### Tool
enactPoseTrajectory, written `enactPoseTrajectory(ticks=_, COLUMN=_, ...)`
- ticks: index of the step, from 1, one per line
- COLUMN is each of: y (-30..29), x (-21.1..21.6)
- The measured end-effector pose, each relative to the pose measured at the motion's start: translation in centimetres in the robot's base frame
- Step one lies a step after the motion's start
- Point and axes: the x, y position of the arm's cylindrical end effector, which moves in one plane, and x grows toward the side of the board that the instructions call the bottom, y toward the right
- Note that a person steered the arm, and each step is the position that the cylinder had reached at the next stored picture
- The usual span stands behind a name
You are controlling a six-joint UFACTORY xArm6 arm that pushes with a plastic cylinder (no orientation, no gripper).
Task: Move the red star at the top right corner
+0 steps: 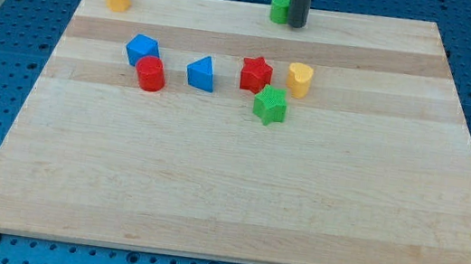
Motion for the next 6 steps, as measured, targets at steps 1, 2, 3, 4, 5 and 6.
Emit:
enactPoseTrajectory(ticks=1, y=0.8, x=0.0)
enactPoseTrajectory(ticks=2, y=5.3, x=-0.5)
enactPoseTrajectory(ticks=3, y=5.6, x=-3.3)
enactPoseTrajectory(ticks=4, y=3.2, x=-3.2)
enactPoseTrajectory(ticks=5, y=1.7, x=-3.2)
enactPoseTrajectory(ticks=6, y=1.8, x=-3.1)
